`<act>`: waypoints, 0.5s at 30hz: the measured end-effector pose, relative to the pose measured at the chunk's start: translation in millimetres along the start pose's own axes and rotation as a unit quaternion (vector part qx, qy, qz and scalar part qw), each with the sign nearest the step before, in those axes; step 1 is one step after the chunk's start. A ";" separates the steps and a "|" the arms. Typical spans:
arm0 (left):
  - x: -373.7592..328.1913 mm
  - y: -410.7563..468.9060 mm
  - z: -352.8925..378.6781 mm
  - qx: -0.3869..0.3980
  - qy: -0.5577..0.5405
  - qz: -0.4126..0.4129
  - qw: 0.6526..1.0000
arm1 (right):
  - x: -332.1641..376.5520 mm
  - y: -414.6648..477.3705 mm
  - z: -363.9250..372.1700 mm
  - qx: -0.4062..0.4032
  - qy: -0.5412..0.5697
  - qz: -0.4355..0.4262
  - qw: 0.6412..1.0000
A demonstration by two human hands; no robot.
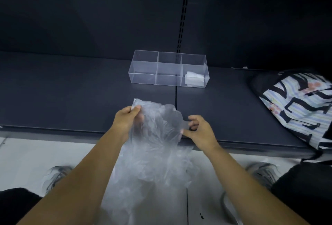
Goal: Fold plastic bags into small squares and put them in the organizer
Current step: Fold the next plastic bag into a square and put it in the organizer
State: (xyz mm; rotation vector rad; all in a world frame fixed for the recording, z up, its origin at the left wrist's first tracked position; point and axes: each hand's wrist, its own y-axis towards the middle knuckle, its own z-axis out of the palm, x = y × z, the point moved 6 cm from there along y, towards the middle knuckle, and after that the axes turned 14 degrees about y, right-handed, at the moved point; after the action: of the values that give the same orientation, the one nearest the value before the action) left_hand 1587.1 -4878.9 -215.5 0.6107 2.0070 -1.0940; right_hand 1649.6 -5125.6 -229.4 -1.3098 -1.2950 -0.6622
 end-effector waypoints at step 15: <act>35.6 70.4 -14.4 -0.059 0.015 -0.078 0.995 | -10.6 69.4 19.9 0.166 -0.153 0.001 0.974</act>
State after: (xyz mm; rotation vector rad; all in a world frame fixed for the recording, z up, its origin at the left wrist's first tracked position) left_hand 1609.3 -4828.2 -273.5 0.4178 2.1574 -1.0518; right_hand 1705.1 -5094.6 -265.2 -1.1632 -1.5749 -0.2303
